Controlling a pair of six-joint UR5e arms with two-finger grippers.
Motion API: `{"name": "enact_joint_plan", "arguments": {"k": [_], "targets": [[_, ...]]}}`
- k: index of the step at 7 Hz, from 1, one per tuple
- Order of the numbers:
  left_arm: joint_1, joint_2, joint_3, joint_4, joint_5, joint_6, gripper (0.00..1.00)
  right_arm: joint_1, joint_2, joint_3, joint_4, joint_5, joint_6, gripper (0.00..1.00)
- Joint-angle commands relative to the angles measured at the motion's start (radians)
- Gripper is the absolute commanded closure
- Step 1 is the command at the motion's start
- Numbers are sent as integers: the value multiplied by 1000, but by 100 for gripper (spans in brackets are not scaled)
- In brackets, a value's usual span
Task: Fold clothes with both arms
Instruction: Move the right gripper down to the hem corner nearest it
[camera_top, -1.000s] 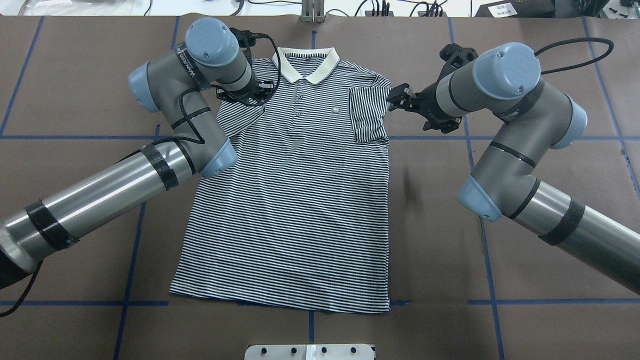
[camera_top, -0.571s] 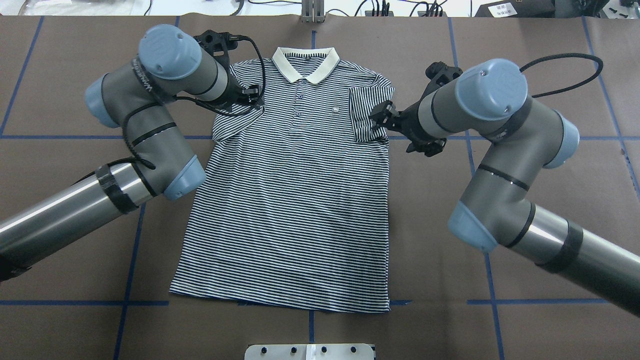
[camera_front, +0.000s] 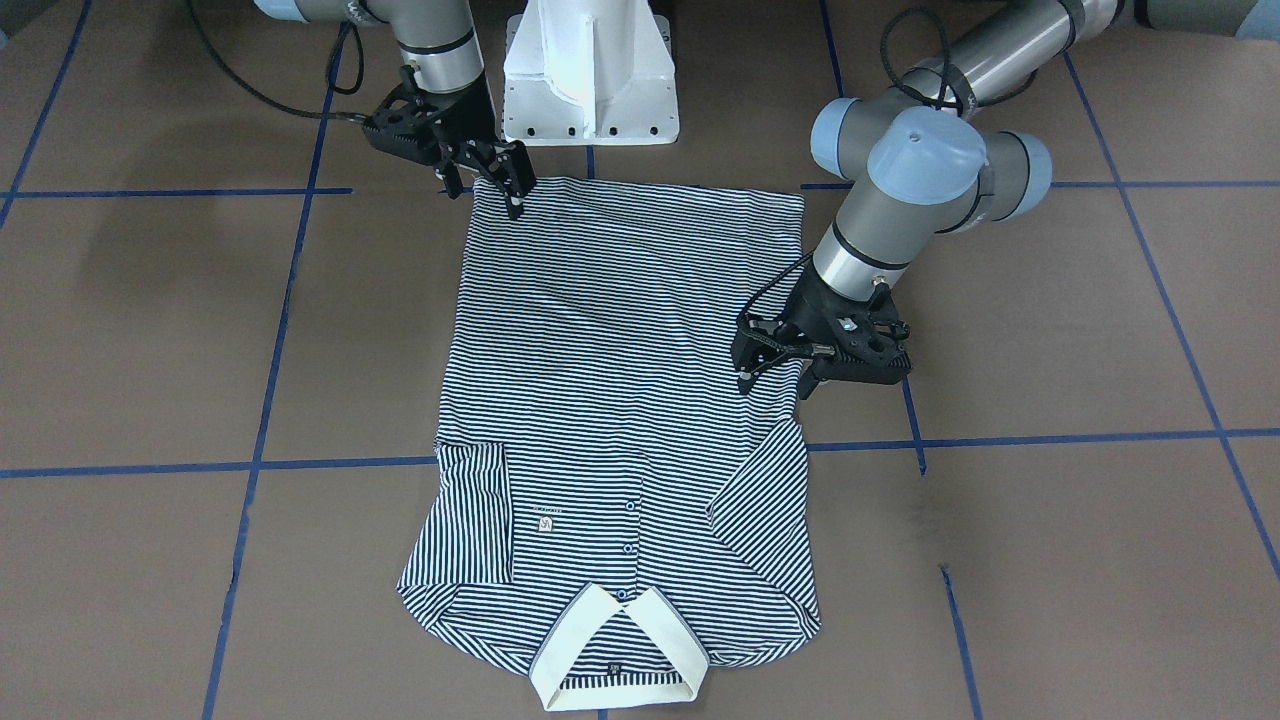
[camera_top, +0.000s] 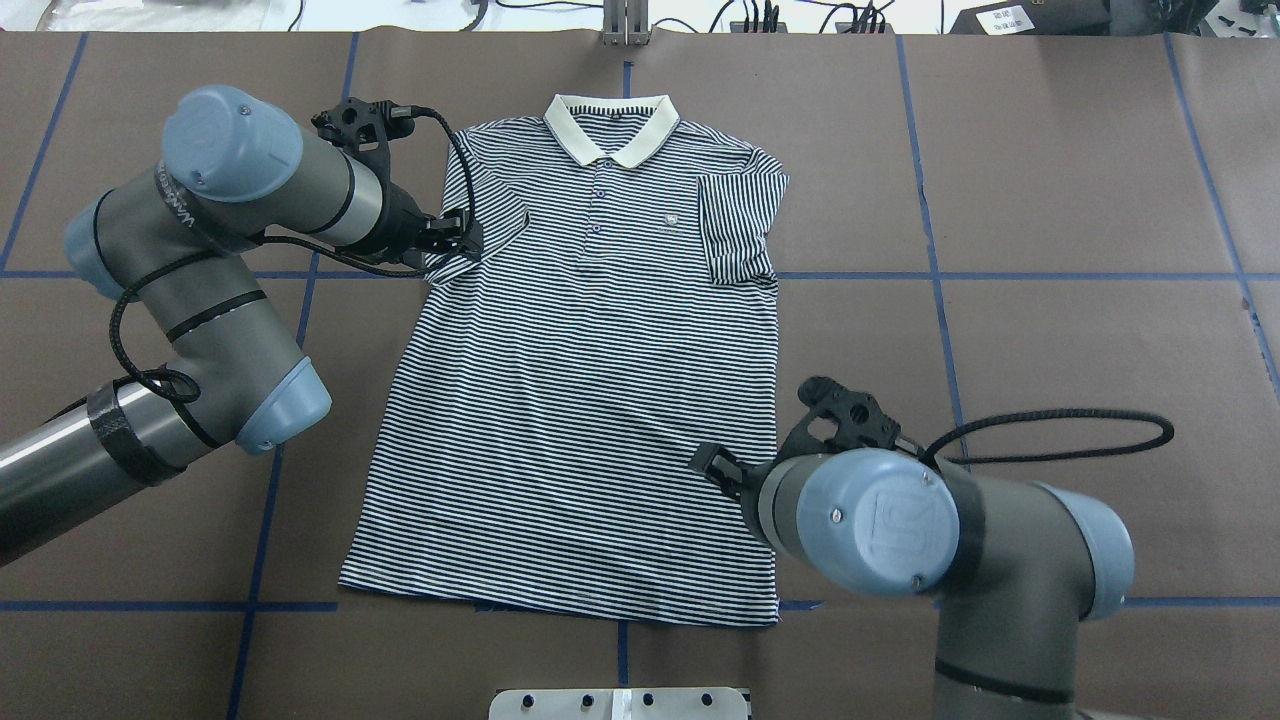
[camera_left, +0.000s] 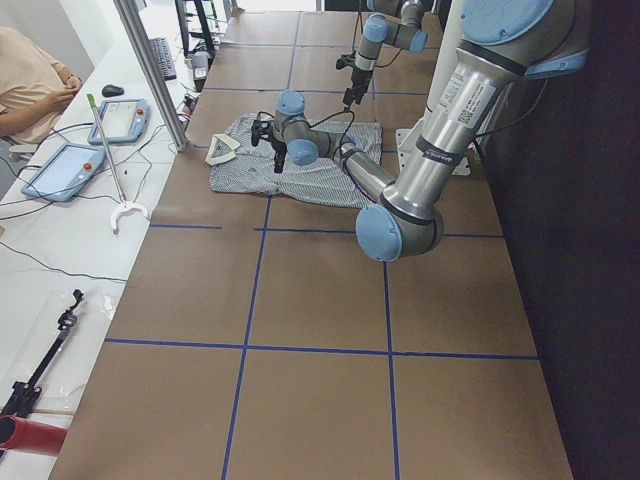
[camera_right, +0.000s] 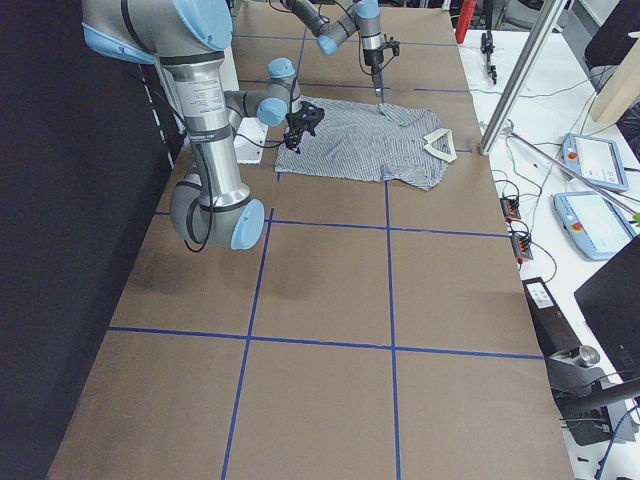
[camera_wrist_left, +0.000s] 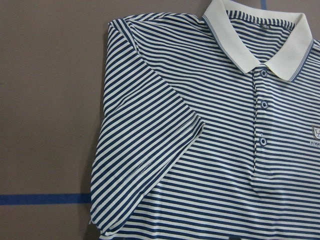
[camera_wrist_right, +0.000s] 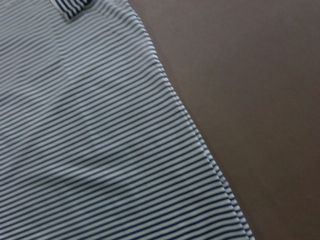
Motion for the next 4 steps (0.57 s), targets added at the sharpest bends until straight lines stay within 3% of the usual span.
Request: {"name": "enact_joint_plan", "arguments": {"k": [1, 4], "targets": [[1, 14, -2, -6, -18, -1, 23, -162, -62, 14, -12, -151, 232, 16], [1, 14, -7, -6, -18, -6, 21, -198, -68, -38, -12, -150, 329, 19]]}}
